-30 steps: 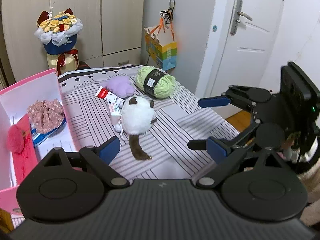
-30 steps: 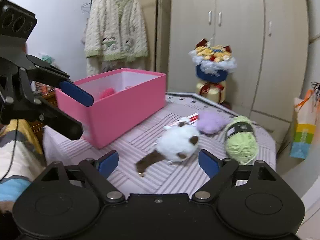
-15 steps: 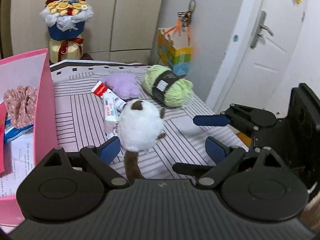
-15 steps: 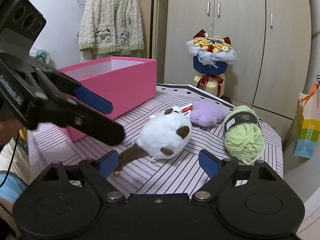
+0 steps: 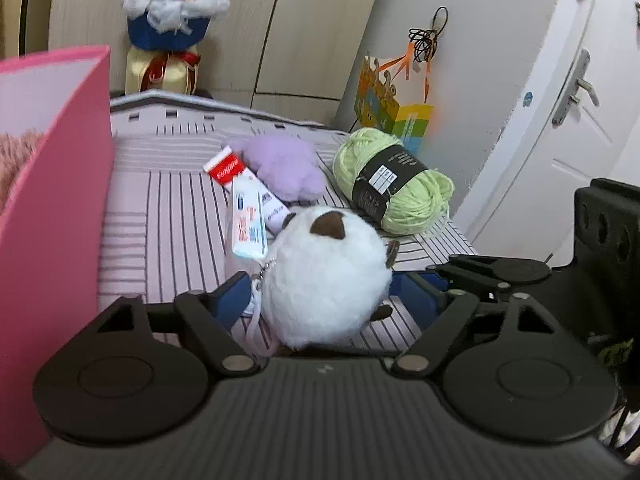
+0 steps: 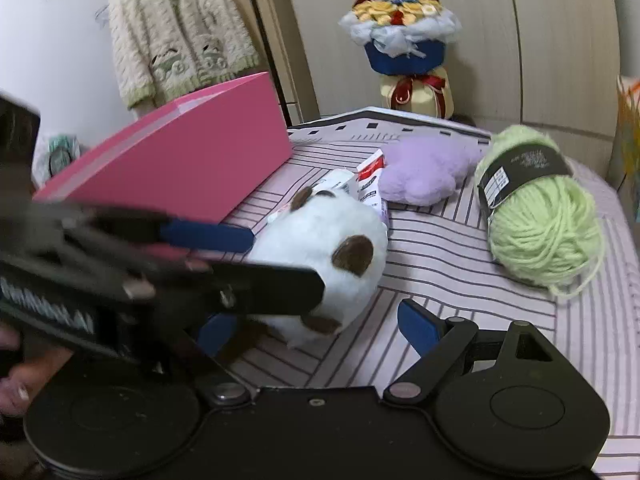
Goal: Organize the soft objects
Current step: 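Close the left gripper on the white plush cat and lift it, then carry the white plush cat with the left gripper over the pink box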
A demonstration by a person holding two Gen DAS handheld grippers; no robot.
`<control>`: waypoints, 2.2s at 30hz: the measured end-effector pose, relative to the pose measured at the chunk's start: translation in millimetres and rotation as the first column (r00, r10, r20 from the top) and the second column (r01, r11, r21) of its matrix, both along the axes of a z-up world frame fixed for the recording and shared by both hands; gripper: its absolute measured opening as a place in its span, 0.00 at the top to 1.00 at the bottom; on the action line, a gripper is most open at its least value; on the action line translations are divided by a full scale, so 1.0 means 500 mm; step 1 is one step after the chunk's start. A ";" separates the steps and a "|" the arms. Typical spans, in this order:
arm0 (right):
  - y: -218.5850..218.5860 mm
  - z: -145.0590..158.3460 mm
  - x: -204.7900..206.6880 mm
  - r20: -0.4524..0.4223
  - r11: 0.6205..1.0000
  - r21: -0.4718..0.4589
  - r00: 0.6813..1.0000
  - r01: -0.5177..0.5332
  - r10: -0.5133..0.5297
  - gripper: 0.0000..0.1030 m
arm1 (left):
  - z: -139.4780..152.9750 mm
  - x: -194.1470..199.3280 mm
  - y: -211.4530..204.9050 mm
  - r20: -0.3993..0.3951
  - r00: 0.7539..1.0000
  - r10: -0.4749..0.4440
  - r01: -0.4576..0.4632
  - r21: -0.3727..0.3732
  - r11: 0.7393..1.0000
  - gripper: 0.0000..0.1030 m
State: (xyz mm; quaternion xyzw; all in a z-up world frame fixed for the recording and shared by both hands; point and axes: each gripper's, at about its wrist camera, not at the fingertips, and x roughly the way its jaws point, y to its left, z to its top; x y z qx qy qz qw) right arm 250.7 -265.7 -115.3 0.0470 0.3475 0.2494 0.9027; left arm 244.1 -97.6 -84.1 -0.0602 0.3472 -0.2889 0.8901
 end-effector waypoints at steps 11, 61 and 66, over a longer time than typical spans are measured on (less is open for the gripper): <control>0.021 -0.007 -0.012 0.079 0.999 -0.033 0.997 -0.014 0.016 0.26 | -0.011 -0.008 -0.006 0.026 0.999 0.018 -0.018 0.000 1.000 0.42; 0.145 0.165 -0.318 0.181 0.940 -0.341 0.983 0.021 0.044 0.31 | 0.111 -0.210 0.069 -0.236 0.962 -0.139 0.126 -0.067 0.990 0.42; 0.172 0.214 -0.345 0.224 0.941 -0.339 0.972 0.010 0.070 0.31 | 0.167 -0.244 0.103 -0.184 0.974 -0.133 0.124 -0.060 0.990 0.42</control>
